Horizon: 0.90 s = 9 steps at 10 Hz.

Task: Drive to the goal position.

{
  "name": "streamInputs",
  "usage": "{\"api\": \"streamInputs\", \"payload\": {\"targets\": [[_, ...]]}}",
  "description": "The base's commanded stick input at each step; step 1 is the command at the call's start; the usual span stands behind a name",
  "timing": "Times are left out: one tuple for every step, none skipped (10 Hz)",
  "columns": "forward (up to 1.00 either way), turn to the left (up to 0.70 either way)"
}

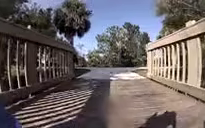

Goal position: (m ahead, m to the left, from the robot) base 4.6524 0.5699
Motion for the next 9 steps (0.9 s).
{"api": "streamInputs", "payload": {"targets": [[0.5,0.0],[0.47,0.0],[0.34,0.0],[0.3,0.0],[0.3,0.0],[0.3,0.0],[0.3,0.0],[0.3,-0.14],[0.3,-0.07]]}}
